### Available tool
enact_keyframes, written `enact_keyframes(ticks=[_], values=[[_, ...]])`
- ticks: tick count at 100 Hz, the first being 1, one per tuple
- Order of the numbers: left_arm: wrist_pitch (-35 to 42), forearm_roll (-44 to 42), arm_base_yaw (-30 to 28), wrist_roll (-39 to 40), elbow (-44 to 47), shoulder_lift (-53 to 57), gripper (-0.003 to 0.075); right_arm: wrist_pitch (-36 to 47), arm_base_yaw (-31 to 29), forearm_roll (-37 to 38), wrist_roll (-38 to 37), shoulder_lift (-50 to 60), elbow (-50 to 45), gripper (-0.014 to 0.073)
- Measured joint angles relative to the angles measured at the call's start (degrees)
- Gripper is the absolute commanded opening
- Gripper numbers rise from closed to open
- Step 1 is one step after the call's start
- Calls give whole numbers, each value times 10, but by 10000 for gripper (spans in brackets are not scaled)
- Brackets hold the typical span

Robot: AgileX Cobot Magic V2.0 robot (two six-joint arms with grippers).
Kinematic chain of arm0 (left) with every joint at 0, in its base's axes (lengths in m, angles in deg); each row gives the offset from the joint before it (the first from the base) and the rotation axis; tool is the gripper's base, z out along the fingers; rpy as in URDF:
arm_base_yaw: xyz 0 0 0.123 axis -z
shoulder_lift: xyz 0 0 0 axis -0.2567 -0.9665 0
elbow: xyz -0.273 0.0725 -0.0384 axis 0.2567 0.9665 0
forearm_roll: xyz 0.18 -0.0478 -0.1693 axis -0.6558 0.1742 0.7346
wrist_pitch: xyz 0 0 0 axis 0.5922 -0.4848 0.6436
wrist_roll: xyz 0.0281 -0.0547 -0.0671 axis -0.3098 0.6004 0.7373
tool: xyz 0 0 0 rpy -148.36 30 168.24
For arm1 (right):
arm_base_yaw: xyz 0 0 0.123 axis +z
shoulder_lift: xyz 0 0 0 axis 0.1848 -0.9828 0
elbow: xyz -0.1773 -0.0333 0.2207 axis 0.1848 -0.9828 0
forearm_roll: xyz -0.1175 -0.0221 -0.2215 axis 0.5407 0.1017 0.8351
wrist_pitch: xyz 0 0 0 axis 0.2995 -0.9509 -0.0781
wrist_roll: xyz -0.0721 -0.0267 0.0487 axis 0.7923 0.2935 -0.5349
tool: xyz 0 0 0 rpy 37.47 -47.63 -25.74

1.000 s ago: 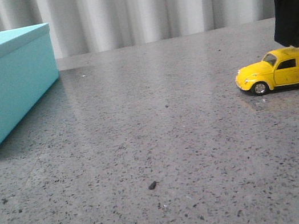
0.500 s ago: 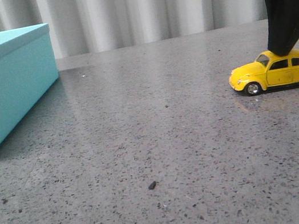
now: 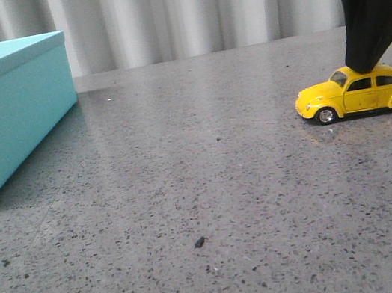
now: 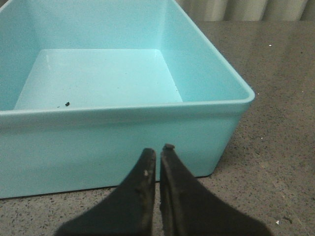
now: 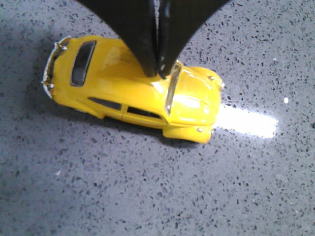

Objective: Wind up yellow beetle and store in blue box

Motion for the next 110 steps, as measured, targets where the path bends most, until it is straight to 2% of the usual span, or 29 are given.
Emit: enact_keyframes(ticks=[32, 49, 77, 96, 110], values=[[0, 0, 0, 0, 0, 0, -21, -8, 0, 26, -1, 0, 1, -41], [0, 0, 0, 0, 0, 0, -21, -25, 1, 90, -23, 0, 5, -41], [0, 0, 0, 0, 0, 0, -21, -62, -40, 188, -54, 0, 5, -41], [1, 0, 0, 0, 0, 0, -21, -48, -44, 192, -54, 10, 8, -41], [1, 0, 0, 0, 0, 0, -21, -45, -30, 184, -54, 60, 64, -41]])
